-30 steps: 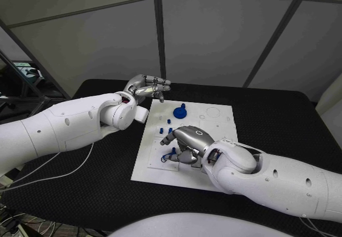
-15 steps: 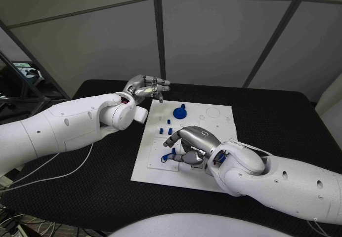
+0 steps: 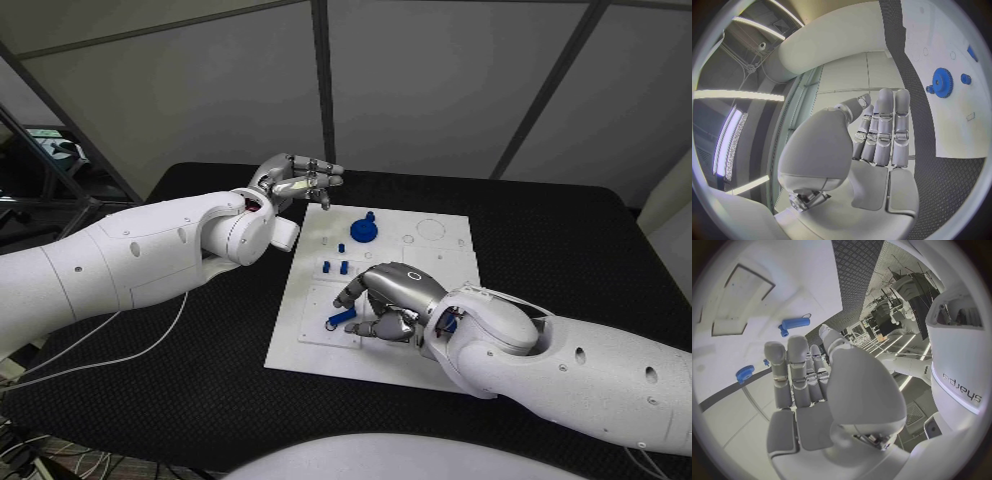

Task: Assemble the parts on the task board

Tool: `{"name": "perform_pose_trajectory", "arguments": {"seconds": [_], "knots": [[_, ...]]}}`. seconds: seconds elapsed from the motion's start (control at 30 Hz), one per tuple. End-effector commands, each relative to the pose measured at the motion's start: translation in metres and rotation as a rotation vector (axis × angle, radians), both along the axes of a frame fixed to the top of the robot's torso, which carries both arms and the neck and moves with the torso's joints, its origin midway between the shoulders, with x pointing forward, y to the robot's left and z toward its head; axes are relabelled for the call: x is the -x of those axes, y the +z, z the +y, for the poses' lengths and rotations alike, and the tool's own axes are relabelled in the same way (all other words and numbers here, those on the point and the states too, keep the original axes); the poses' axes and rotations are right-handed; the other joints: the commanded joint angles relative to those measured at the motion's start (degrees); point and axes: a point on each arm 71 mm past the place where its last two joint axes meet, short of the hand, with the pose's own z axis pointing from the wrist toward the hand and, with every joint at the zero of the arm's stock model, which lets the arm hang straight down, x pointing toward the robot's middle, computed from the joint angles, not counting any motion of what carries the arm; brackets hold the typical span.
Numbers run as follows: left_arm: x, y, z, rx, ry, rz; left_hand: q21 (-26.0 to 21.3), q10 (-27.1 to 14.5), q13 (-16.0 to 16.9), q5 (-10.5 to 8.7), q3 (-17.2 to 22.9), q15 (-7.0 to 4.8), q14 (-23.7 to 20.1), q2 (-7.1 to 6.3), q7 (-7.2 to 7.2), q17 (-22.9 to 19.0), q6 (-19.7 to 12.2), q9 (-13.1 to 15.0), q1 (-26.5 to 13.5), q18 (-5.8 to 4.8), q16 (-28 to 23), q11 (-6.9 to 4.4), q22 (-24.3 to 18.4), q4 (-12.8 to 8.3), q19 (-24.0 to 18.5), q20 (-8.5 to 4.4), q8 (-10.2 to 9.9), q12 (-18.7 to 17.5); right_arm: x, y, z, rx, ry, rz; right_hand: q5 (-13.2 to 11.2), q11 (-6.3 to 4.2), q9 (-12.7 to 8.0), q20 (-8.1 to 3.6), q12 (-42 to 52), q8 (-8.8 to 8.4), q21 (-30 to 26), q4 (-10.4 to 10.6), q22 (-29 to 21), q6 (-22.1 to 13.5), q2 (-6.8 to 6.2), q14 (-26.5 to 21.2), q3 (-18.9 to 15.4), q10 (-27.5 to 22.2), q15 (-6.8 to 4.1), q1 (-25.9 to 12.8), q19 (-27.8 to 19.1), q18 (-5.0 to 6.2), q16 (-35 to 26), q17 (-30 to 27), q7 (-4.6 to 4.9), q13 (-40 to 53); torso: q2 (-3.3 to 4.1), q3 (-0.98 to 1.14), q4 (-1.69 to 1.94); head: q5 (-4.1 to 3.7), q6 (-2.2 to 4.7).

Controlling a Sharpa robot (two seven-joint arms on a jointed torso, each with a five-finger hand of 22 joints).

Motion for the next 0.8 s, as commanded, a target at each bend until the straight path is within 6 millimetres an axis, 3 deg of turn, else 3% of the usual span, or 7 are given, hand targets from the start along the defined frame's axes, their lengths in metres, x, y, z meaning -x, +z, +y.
{"name": "perform_pose_trajectory", "arguments": {"seconds": [0.03,0.23,0.8], "knots": [[0.0,0.001,-0.001,0.006,-0.008,-0.003,-0.37,-0.42,-0.06,0.26,-0.22,0.12,-0.29,0.44,0.06,-0.06,-0.14,-0.02,-0.18,0.36,0.11,0.1,-0.1,-0.01,-0.26,0.07,0.23,0.34,0.0,-0.004,0.005,0.08,0.047,-0.016,-0.17,-0.1,-0.05,-0.04,-0.35,-0.33,-0.12,-0.42,0.07,-0.22,-0.05,-0.35,0.09,-0.29,-0.04,0.37,-0.3,1.12,0.28,0.3,-0.15,-0.07,0.05,-0.02,0.08,0.02,0.01],[0.0,0.001,-0.001,0.006,-0.009,-0.002,-0.37,-0.42,-0.06,0.26,-0.22,0.12,-0.29,0.44,0.06,-0.06,-0.14,-0.02,-0.18,0.36,0.11,0.1,-0.1,-0.01,-0.26,0.07,0.23,0.34,-0.004,-0.01,0.011,0.151,0.055,-0.027,-0.02,-0.19,0.01,-0.11,-0.35,-0.21,0.71,-0.66,1.1,0.03,0.27,0.13,0.45,0.17,-0.09,0.8,0.37,0.92,1.38,1.39,-0.27,-0.02,0.05,-0.11,0.04,0.01,-0.03],[0.0,0.001,0.0,0.006,-0.01,0.0,-0.36,-0.44,-0.05,0.26,-0.24,0.1,-0.32,0.44,0.04,-0.17,-0.14,-0.01,-0.06,0.37,0.16,0.09,-0.09,-0.15,-0.27,0.06,0.29,0.45,-0.01,-0.012,0.023,0.173,0.038,-0.07,-0.4,-0.14,0.03,-0.19,-0.7,-0.19,1.64,-1.03,2.11,0.39,0.94,0.51,1.84,0.74,-0.09,1.58,1.07,0.74,2.39,2.1,-0.21,-0.08,0.1,-0.02,0.03,0.19,-0.11]]}}
